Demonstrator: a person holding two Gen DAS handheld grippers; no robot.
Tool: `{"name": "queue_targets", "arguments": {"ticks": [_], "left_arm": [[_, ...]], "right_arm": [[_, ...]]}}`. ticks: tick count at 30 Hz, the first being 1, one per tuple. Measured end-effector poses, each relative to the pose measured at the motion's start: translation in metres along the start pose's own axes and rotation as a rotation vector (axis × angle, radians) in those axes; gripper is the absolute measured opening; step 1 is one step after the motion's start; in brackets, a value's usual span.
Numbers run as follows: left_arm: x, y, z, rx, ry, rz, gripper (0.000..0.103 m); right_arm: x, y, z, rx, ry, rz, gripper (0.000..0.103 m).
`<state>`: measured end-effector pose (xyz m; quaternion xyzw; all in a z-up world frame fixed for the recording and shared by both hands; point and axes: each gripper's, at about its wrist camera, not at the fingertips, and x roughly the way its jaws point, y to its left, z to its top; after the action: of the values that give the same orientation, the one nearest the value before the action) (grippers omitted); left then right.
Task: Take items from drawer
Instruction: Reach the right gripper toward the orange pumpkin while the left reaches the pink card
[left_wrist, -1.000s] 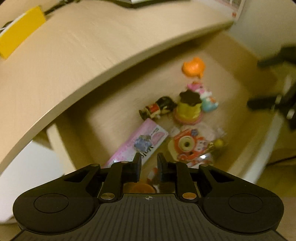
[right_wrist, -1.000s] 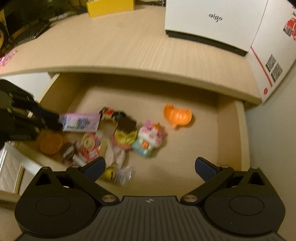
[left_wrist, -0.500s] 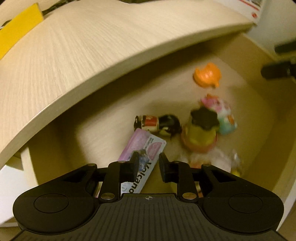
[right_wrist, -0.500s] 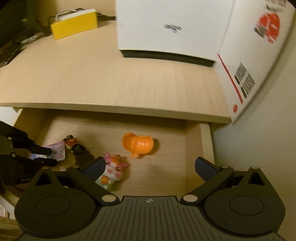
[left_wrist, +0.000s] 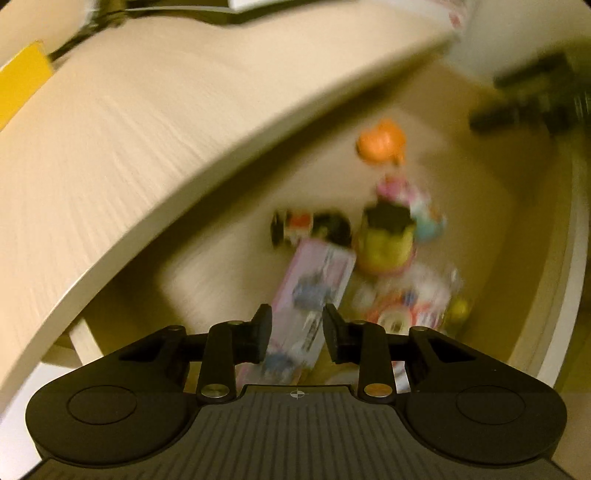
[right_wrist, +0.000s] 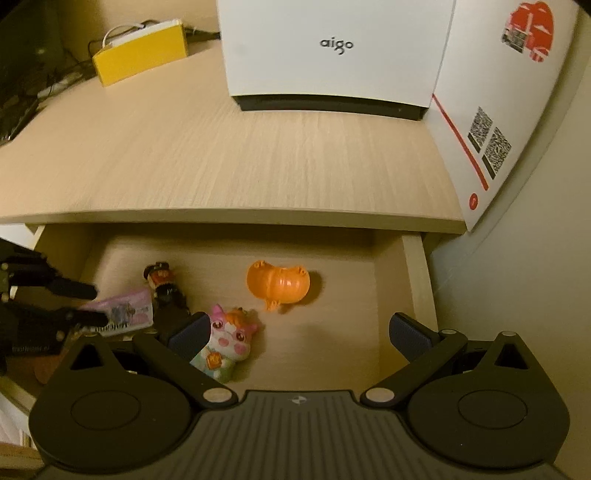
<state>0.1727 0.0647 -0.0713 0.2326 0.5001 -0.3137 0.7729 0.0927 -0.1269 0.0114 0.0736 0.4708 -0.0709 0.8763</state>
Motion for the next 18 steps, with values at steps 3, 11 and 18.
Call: {"name": "queue_targets", "arguments": {"ticks": [3, 11, 18], "left_arm": [[0.0, -0.001, 0.001, 0.061, 0.032, 0.01, 0.033], [0.007, -0.008, -0.002, 0.066, 0.067, -0.036, 0.043], [0.001, 0.005, -0.002, -0.035, 0.017, -0.132, 0.045]], "right_arm": [[0.003, -0.001, 0.001, 0.018, 0.0, -0.004, 0.103], [0.003, 0.002, 0.0, 0.002, 0.011, 0.01, 0.103], [0.004, 0.004, -0.001, -0.002, 0.032, 0.019, 0.103]]}}
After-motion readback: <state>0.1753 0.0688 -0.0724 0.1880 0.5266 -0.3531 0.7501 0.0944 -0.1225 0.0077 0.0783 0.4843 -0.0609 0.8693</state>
